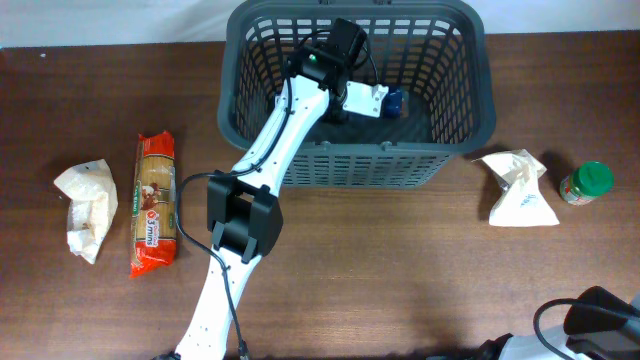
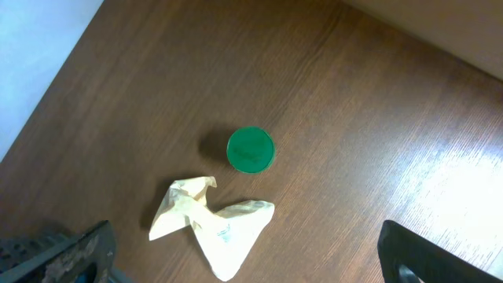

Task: Pack container
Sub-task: 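Lower the blue box into the basket and release it, then grasp the red-and-yellow spaghetti package with the left gripper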

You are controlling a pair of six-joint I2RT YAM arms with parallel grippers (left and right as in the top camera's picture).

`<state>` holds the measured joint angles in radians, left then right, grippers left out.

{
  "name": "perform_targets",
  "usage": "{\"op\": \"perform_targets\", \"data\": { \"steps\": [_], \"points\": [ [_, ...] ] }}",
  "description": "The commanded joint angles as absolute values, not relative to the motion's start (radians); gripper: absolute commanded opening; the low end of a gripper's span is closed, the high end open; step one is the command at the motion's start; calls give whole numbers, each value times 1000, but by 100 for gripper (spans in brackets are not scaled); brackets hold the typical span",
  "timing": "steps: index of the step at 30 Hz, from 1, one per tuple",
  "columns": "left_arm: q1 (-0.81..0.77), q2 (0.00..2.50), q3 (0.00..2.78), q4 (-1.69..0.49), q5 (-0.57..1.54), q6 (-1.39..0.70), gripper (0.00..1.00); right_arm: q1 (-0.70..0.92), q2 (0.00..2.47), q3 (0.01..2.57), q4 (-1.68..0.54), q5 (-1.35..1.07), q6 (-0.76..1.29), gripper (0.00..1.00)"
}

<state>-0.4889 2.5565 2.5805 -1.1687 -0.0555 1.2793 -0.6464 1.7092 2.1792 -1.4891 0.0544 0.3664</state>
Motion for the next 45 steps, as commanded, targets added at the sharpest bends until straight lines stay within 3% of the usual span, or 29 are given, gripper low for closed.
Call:
{"op": "perform_targets", "data": {
  "steps": [1, 6, 9, 11, 16, 20, 28, 38, 40, 43, 44, 45],
  "points": [
    [-491, 2453, 2593, -1158, -95, 1110, 99, -648, 1715, 2184, -1489, 52, 376, 99],
    [-435, 2219, 2682, -1156, -126, 589, 99, -648, 1715, 2184, -1489, 52, 376, 99],
    [-325, 2071, 2742, -1267, -119, 262, 99, -648, 1715, 2184, -1489, 52, 376, 99],
    [-201, 1983, 2743, -1365, -105, 155, 99, -648, 1715, 2184, -1489, 52, 376, 99],
    [99, 1999, 2701, -1652, -94, 108, 99, -648, 1715, 2184, -1489, 52, 376, 99],
    [210, 2078, 2508, -1660, -35, 116, 99, -648, 1715, 2184, -1489, 52, 376, 99],
    [240, 2228, 1986, -1376, -132, 144, 99, -648, 1715, 2184, -1489, 52, 376, 99],
    [241, 2344, 1876, -1237, -143, 170, 99, -648, 1715, 2184, -1489, 52, 376, 99],
    [241, 2372, 1868, -1203, -94, 215, 84, -648, 1715, 2184, -1489, 52, 376, 99],
    [241, 2381, 1859, -1182, -91, 220, 71, -648, 1715, 2184, -1489, 52, 376, 99],
    [241, 2383, 1859, -1182, -91, 220, 47, -648, 1715, 2184, -1489, 52, 376, 99],
    [241, 2383, 1860, -1183, -93, 220, 2, -648, 1715, 2184, -1489, 52, 376, 99]
  ]
}}
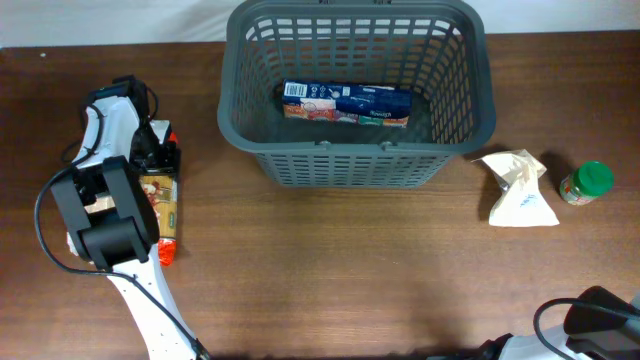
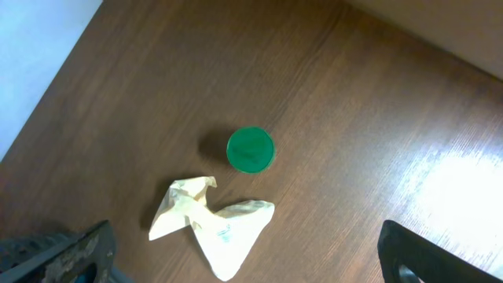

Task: Pack container
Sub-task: 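Grasp the red-and-yellow spaghetti package with the left gripper, then place the spaghetti package into the basket with the left gripper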

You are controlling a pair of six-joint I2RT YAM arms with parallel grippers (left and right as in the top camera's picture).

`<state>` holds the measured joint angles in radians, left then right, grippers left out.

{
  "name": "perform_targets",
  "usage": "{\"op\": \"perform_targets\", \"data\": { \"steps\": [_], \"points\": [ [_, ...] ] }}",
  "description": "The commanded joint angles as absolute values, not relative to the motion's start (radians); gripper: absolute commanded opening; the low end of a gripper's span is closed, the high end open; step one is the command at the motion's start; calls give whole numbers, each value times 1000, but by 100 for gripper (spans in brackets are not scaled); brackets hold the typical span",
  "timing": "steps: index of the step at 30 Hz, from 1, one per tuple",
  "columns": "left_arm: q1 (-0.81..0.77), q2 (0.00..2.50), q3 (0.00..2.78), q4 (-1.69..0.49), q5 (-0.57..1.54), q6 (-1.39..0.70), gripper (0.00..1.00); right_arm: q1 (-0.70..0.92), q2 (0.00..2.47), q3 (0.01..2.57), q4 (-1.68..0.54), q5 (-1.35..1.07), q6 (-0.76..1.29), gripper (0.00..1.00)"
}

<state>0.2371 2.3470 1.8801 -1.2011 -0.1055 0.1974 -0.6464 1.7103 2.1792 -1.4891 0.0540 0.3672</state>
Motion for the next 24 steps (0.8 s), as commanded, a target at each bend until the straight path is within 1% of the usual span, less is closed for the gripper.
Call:
{"op": "perform_targets", "data": {
  "steps": [1, 3, 7, 9, 10, 12, 13, 15, 16, 18, 19, 21, 22, 24],
  "points": [
    [241, 2382, 1860, -1190, -93, 219, 2, -648, 1715, 2184, -1489, 52, 376, 99],
    [241, 2382, 1876, -1241, -94, 219, 2, -648, 1715, 2184, -1489, 52, 376, 99],
    [234, 2371, 2064, -1446, -62, 218, 2, -648, 1715, 2184, -1489, 52, 376, 99],
    [222, 2351, 2246, -1555, -59, 218, 2, -648, 1715, 2184, -1489, 52, 376, 99],
    [209, 2330, 2412, -1612, -60, 210, 1, -648, 1715, 2184, -1489, 52, 376, 99],
    [189, 2302, 2627, -1633, -59, 199, 2, -648, 1715, 2184, -1489, 52, 376, 99],
    [182, 2294, 2682, -1630, -60, 199, 2, -648, 1715, 2184, -1489, 52, 376, 99],
    [143, 2264, 2902, -1595, -59, 207, 2, -648, 1715, 2184, -1489, 52, 376, 99],
    [124, 2256, 2971, -1585, -59, 233, 2, -648, 1715, 2184, -1489, 52, 376, 99],
    [71, 2239, 3105, -1553, -60, 295, 1, -648, 1715, 2184, -1489, 52, 376, 99],
    [11, 2201, 3134, -1487, -61, 384, 1, -648, 1715, 2184, -1489, 52, 376, 99],
    [-64, 2167, 3135, -1423, -60, 506, 1, -648, 1715, 2184, -1489, 52, 376, 99],
    [-119, 2153, 3136, -1393, -64, 603, 2, -648, 1715, 2184, -1489, 52, 376, 99],
    [-277, 2138, 3136, -1365, -114, 900, 2, -648, 1715, 2184, -1489, 52, 376, 99]
  ]
}}
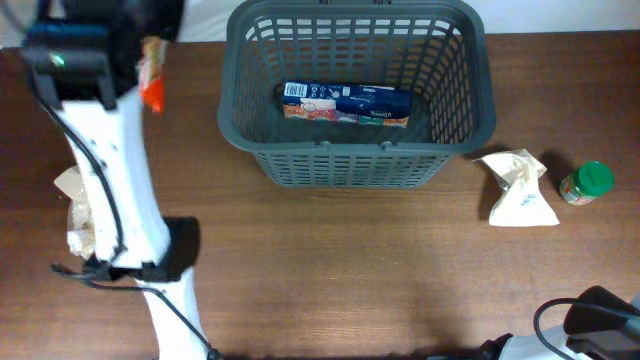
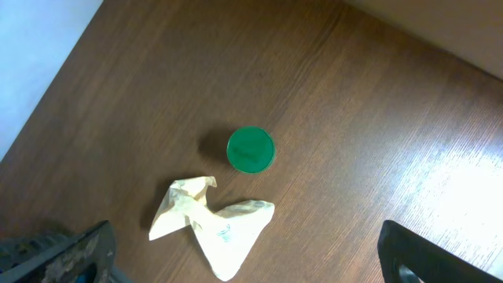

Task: Pack container
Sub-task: 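Place the spaghetti package into the basket with the left gripper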

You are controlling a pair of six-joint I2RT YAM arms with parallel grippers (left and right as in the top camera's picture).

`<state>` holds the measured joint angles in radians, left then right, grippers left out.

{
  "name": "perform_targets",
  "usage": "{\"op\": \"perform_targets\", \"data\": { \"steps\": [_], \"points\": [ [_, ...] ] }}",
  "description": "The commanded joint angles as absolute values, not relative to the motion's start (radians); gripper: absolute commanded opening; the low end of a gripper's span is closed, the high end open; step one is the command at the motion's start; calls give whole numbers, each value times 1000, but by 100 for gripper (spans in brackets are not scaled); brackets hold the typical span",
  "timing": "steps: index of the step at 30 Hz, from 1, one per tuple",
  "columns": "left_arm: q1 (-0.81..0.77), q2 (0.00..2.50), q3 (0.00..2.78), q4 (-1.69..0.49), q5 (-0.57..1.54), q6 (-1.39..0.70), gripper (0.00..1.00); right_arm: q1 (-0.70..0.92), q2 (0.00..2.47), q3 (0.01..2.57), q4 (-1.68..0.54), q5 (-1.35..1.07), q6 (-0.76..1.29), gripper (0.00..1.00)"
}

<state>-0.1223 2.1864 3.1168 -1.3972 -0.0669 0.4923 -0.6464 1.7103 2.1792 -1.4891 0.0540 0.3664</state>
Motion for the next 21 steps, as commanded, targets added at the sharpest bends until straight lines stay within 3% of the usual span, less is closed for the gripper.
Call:
{"op": "perform_targets", "data": {
  "steps": [1, 5, 15, 18, 21],
  "points": [
    [-373, 2143, 3132, -1365, -171, 1048, 1, -648, 1715, 2184, -1489, 52, 376, 99],
    [-553, 2234, 3049, -1373, -120, 1139, 1, -648, 1715, 2184, -1489, 52, 376, 99],
    [-650, 2403, 2526, -1293, -105, 1063, 5, -648, 1715, 2184, -1489, 52, 376, 99],
    [-645, 2425, 2476, -1285, -128, 1063, 49, -648, 1715, 2184, -1489, 52, 376, 99],
    [-641, 2411, 2481, -1255, -205, 1009, 58, -648, 1715, 2184, -1489, 52, 376, 99]
  ]
}}
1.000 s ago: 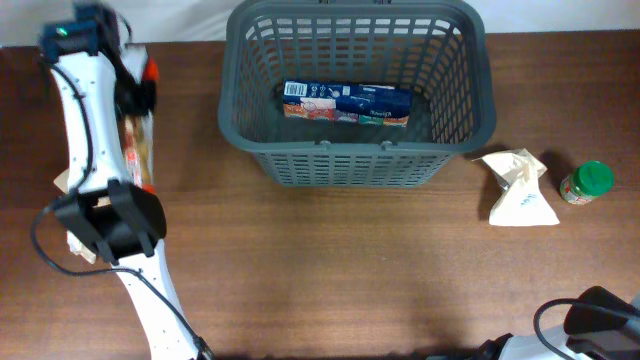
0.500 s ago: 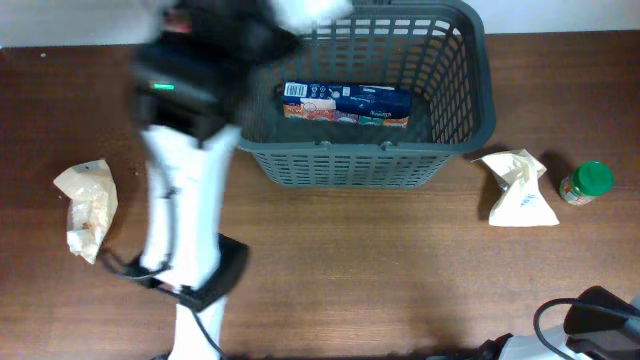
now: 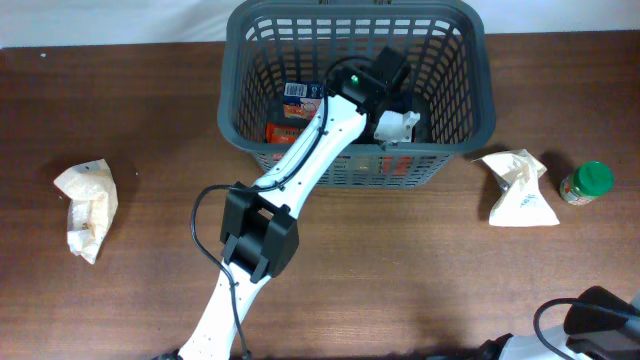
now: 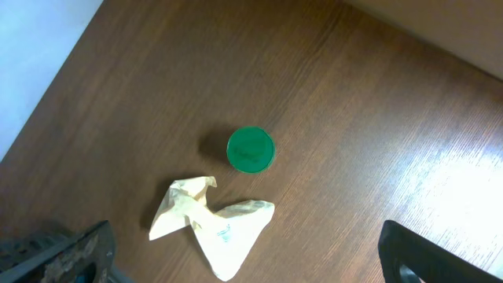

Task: Pack container
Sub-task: 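Place the spaghetti package into the basket with the left gripper, then grasp the left crumpled paper bag with the left gripper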

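The grey basket (image 3: 470,70) stands at the back of the table. My left arm reaches into it, and the left gripper (image 3: 396,124) is low inside, shut on the right end of the orange pasta package (image 3: 281,131), which lies along the front wall. A blue box (image 3: 301,92) shows behind the arm. In the right wrist view my right gripper (image 4: 244,236) hangs wide open and holds nothing, high above a crumpled paper bag (image 4: 212,224) and a green-lidded jar (image 4: 251,149).
Right of the basket lie the same paper bag (image 3: 520,188) and the green-lidded jar (image 3: 587,182). Another crumpled paper bag (image 3: 87,205) lies at the far left. The right arm's base shows at the bottom right corner.
My left gripper held the pasta package up in the air at the table's far left; now gripper and package are down inside the basket. The right gripper has not moved.
At first my left gripper was in the basket at the blue box, with the pasta package on the table at the left. Then the box lay alone in the basket and the gripper was at the package. It was lifted, and is now in the basket.
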You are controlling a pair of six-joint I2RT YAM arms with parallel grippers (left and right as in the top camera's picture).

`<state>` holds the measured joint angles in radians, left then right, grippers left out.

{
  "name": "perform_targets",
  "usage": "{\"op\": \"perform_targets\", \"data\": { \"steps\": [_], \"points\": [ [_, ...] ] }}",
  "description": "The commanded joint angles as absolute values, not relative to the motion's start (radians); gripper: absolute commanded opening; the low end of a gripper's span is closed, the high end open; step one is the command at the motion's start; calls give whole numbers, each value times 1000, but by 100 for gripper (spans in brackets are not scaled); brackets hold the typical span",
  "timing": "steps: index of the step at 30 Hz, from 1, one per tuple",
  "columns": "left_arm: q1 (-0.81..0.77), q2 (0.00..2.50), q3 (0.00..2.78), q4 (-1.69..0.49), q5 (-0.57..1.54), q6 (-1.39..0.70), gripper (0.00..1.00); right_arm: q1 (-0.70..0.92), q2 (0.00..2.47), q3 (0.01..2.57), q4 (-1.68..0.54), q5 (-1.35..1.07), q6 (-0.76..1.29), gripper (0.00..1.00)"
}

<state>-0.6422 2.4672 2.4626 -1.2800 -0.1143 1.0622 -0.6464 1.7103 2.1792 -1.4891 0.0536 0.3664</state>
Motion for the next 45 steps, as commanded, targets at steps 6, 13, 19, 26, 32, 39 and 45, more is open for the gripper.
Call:
{"op": "perform_targets", "data": {
  "steps": [6, 13, 19, 26, 32, 39, 45],
  "points": [
    [-558, 2110, 2513, -1189, -239, 575, 97, -648, 1715, 2184, -1489, 52, 376, 99],
    [-124, 1831, 2522, -1426, -239, 207, 73, -648, 1715, 2184, -1489, 52, 376, 99],
    [267, 1873, 2368, -1541, -131, 196, 100, -648, 1715, 2184, -1489, 52, 376, 99],
    [551, 2034, 1909, -1399, -14, 280, 99, -648, 1715, 2184, -1489, 52, 376, 99],
    [569, 2187, 1877, -1361, -26, 320, 99, -648, 1715, 2184, -1489, 52, 376, 99],
    [570, 2292, 1876, -1317, -121, 334, 99, -648, 1715, 2184, -1489, 52, 376, 99],
    [590, 2386, 1876, -1304, -128, 326, 100, -648, 1715, 2184, -1489, 52, 376, 99]
  ]
}}
